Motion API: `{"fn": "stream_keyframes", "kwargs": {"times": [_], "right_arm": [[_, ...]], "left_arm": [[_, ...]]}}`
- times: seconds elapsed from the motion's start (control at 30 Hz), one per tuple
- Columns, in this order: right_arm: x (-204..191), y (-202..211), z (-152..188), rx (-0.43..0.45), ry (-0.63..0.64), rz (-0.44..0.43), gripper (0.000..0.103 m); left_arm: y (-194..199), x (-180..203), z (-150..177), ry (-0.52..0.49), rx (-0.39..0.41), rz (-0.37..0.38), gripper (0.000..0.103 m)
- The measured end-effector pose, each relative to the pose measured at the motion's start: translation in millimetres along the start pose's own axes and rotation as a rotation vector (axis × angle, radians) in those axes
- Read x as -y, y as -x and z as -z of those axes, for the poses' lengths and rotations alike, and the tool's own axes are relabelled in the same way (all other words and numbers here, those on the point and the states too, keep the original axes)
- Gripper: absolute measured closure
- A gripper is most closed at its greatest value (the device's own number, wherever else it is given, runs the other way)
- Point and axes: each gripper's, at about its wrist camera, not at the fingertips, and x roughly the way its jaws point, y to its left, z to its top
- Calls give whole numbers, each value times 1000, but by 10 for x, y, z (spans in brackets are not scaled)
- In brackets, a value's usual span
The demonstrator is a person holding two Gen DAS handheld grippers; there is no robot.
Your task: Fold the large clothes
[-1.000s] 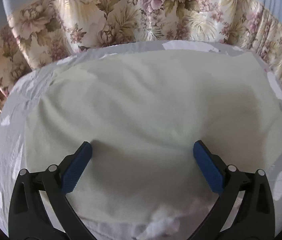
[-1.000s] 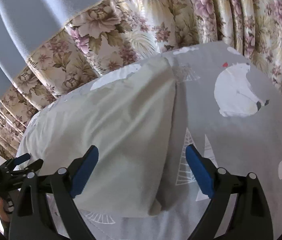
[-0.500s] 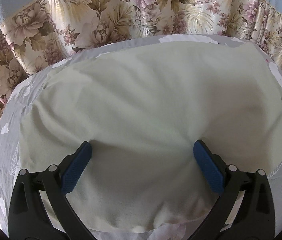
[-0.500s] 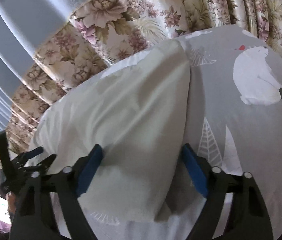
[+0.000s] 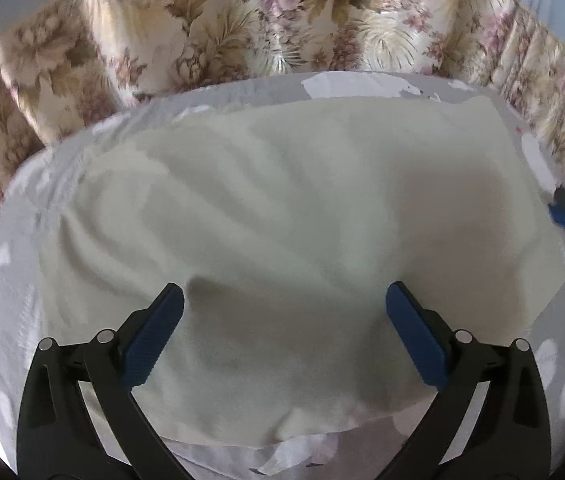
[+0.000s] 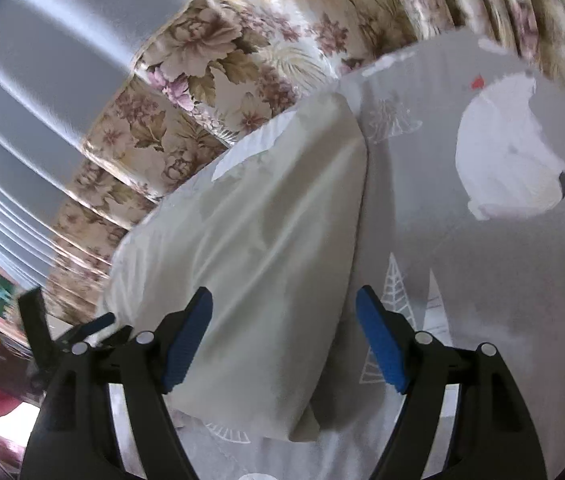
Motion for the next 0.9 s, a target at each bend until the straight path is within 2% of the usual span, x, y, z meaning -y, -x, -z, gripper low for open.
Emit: {"fn": "stream_keyframes", "kwargs": {"times": [0.13, 0.27, 0.33, 0.47, 0.6, 0.73, 0.9], "right_arm": [[98, -32, 36, -28, -11, -10, 33], [58, -35, 107, -32, 6, -31, 38], [29, -52, 151, -35, 14, -39, 44], [-17, -121, 136, -24, 27, -11, 46], [-205, -158, 68, 6, 80, 4, 65], [-533, -224, 30, 2, 185, 37, 65], [-696, -333, -31, -64, 239, 2, 65]], "left_arm": [[-23, 37, -5, -16, -16, -26, 3], [-56, 1, 6, 6, -35, -21, 3], [-60, -11, 11, 15, -38, -19, 3], [-44, 6, 31, 6, -33, -34, 3], [-24, 4, 42, 0, -31, -37, 3], [-34, -9, 42, 12, -35, -27, 3], [-42, -19, 44, 11, -35, -20, 3]]}}
